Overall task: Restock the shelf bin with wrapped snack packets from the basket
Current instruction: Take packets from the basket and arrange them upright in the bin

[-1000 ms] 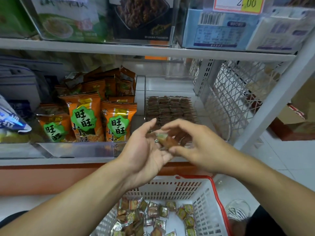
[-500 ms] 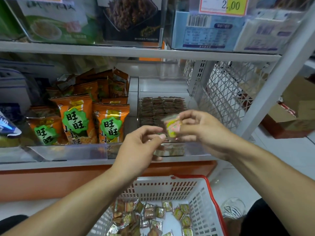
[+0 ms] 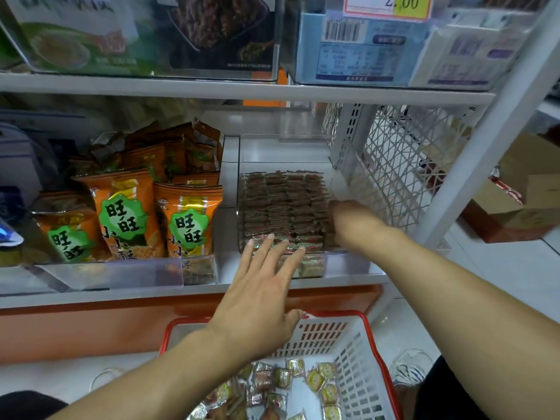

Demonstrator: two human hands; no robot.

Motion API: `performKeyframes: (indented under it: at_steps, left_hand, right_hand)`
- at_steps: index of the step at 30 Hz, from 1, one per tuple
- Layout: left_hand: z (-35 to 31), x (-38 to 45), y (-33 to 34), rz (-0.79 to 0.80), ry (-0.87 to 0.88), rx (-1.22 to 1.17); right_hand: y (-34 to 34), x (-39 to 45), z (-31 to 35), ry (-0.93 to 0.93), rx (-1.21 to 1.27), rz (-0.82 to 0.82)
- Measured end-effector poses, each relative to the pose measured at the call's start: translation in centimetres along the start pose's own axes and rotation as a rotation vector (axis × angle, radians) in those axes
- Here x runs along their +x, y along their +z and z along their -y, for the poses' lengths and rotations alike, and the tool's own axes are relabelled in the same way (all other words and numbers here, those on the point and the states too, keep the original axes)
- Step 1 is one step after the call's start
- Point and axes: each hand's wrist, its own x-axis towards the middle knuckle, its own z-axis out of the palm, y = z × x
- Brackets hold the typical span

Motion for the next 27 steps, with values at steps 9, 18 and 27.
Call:
performKeyframes:
  at_steps: [9,18,27]
  left_hand:
    - [0.4,0.1,0.0,0.020,0.039,0.001]
    - [0.1,-0.6,-0.7,-0.124,0.093,-0.056]
    - [2.0,-6.5,6.7,0.452,0.036,-0.051]
  right_hand:
    - [1.5,1.5,-0.5,0.099,0.236,0.121]
    - [-1.7,-1.2,-0.2,0.062,0.145,-0.083]
    - [9.8,-11.3,5.4,-0.704,-0.117,-0.171]
